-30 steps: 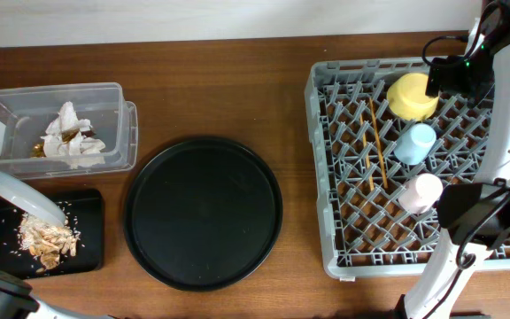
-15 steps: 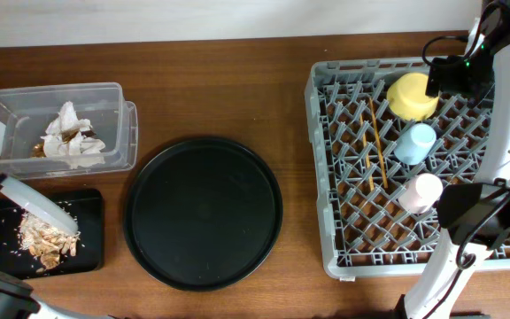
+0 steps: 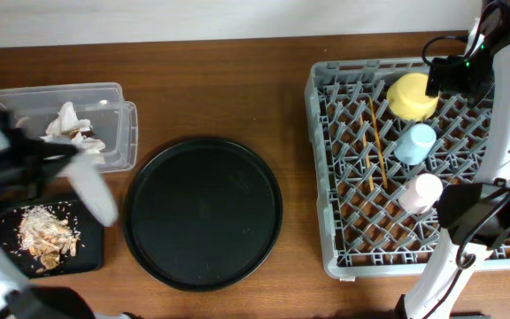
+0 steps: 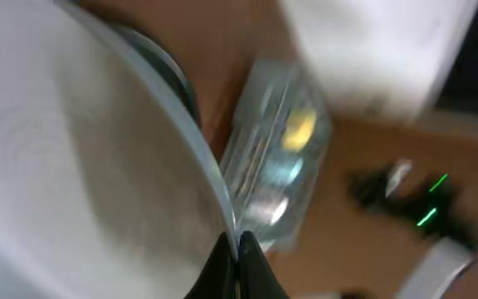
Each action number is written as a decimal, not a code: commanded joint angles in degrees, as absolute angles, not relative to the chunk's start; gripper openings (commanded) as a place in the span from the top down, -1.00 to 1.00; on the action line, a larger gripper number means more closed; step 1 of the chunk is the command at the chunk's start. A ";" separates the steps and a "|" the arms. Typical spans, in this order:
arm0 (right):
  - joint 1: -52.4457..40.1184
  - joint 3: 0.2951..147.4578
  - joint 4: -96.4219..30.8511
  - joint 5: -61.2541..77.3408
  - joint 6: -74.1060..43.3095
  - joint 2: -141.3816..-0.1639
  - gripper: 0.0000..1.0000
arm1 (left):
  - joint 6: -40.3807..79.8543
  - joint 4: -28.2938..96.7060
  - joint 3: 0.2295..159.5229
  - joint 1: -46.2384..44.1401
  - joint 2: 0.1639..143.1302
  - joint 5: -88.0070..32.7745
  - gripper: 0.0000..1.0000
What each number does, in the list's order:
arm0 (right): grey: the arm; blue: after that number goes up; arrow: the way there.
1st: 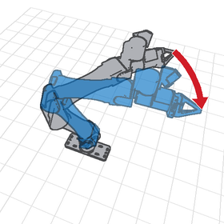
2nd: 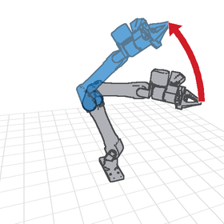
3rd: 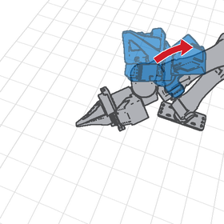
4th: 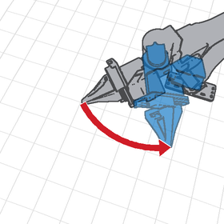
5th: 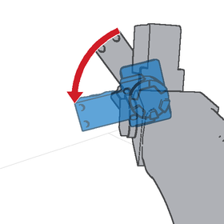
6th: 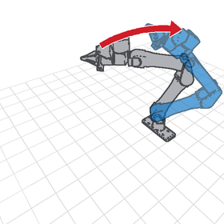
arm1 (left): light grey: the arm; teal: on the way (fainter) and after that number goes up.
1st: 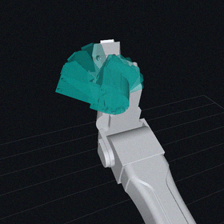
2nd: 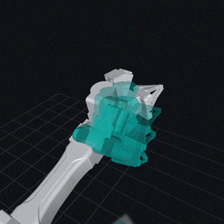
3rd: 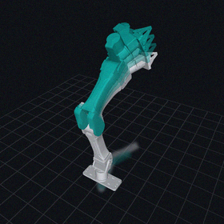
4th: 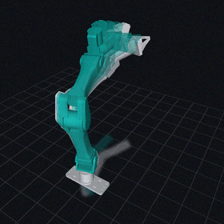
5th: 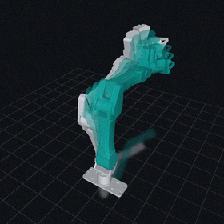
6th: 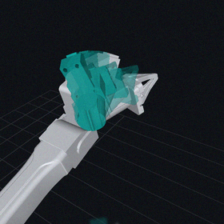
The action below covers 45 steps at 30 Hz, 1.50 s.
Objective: Sort waste into correct bins and load items into the dishwasher rack
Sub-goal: 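Carry the emptied plate back and set it on the round tray, then withdraw the left gripper and reach the right gripper to the plate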
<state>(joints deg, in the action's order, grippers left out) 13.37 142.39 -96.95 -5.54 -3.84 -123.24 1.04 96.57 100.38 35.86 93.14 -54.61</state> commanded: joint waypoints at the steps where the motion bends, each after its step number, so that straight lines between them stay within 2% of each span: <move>1: 13.56 143.41 -97.10 -5.65 -3.40 -121.23 -0.97 | -0.21 95.68 100.33 18.20 89.95 -43.51 0.98; 3: 13.56 143.41 -97.10 -5.65 -3.40 -121.23 -0.97 | 3.07 93.84 100.07 7.68 90.24 -36.21 0.98; 7: 13.56 143.41 -97.10 -5.65 -3.40 -121.23 -0.96 | 19.46 85.97 95.79 -12.75 90.41 -17.47 0.98; 11: 13.56 143.41 -97.12 -5.65 -3.40 -121.23 -0.97 | 29.58 75.64 88.58 -27.59 90.61 -5.30 0.98; 15: 13.56 143.41 -97.12 -5.65 -3.40 -121.23 -0.97 | 39.09 62.96 78.61 -36.27 92.12 4.19 0.98; 22: 13.56 143.41 -97.12 -5.63 -3.40 -121.23 -0.97 | 39.38 52.27 70.89 -42.70 95.83 4.62 0.99; 23: 13.56 143.41 -97.10 -5.65 -3.40 -121.23 -0.97 | 39.40 51.68 70.89 -43.42 96.60 4.93 0.99; 26: 13.56 143.41 -97.12 -5.65 -3.40 -121.23 -0.97 | 39.40 50.72 70.89 -45.39 98.76 6.81 0.55; 28: 13.56 143.41 -96.66 -5.52 -3.42 -121.23 -0.97 | 39.40 50.48 70.91 -45.74 99.57 7.38 0.46; 33: 13.52 143.41 -97.23 4.10 -3.44 -121.23 -0.97 | 38.94 52.05 73.45 -43.11 99.37 7.38 0.42; 40: 12.73 143.13 -97.34 42.28 -1.56 -121.23 -0.98 | 36.23 67.94 87.39 -33.47 95.02 13.58 0.42; 43: 8.36 142.98 -97.34 40.86 -0.38 -121.21 -0.97 | 36.21 73.32 91.72 -27.44 92.31 17.06 0.29; 45: 2.11 141.84 -97.34 33.30 -0.40 -121.21 -0.97 | 36.23 74.78 93.21 -21.47 90.15 17.80 0.29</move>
